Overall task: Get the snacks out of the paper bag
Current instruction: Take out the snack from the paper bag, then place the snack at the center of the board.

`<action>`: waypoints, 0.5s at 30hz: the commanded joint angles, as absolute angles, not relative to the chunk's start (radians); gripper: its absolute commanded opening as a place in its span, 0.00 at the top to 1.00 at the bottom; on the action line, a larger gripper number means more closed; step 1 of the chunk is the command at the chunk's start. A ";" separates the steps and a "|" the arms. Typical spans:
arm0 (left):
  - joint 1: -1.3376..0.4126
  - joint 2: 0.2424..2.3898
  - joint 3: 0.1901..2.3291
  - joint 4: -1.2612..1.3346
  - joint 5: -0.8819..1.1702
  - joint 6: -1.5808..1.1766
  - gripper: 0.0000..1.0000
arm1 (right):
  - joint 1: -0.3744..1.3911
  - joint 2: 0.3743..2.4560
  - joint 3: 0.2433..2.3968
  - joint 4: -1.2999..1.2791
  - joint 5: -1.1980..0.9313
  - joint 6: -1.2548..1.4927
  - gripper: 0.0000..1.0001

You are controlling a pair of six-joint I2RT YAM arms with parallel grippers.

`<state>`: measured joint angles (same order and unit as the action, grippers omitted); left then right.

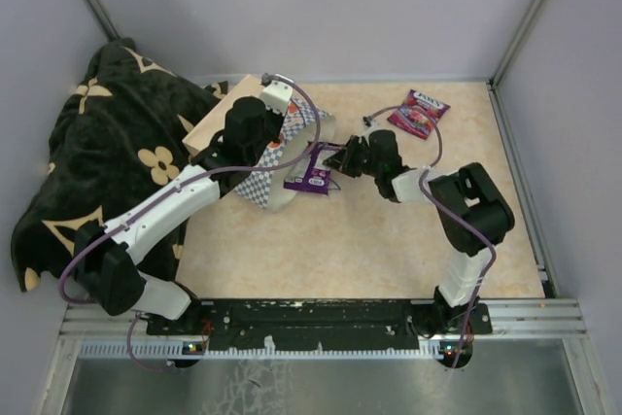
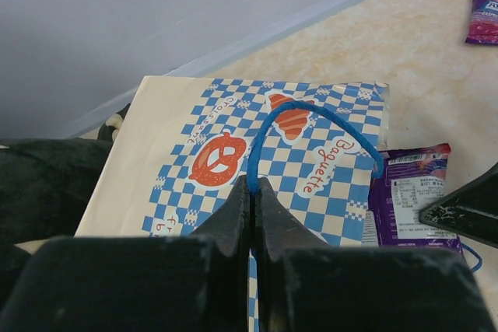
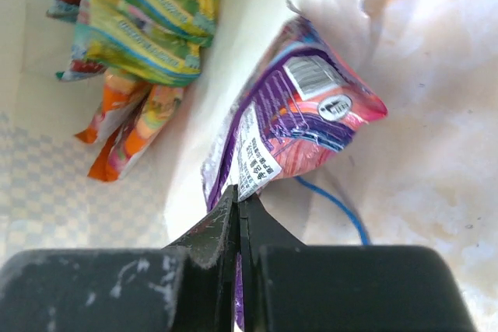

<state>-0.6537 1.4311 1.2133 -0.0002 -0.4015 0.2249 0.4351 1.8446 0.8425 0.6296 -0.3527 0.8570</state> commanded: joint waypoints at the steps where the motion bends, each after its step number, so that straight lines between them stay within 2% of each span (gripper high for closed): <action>1: -0.641 1.434 1.221 0.049 -0.434 0.230 1.00 | 0.429 1.695 0.972 0.277 -0.393 0.660 1.00; 5: -0.632 1.433 1.214 0.068 -0.439 0.226 1.00 | 0.427 1.561 1.030 0.020 -0.248 0.519 1.00; 10: -0.619 1.441 1.211 0.077 -0.439 0.220 1.00 | 0.399 1.545 1.142 -0.266 -0.168 0.394 1.00; 15: -0.618 1.434 1.211 0.068 -0.435 0.217 1.00 | 0.396 1.597 1.284 -0.523 0.143 0.288 1.00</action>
<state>-0.6258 1.4342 1.2129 0.0357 -0.4191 0.2241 0.4057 1.5852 1.1549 -0.2741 -0.1238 0.4206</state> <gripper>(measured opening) 0.016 0.006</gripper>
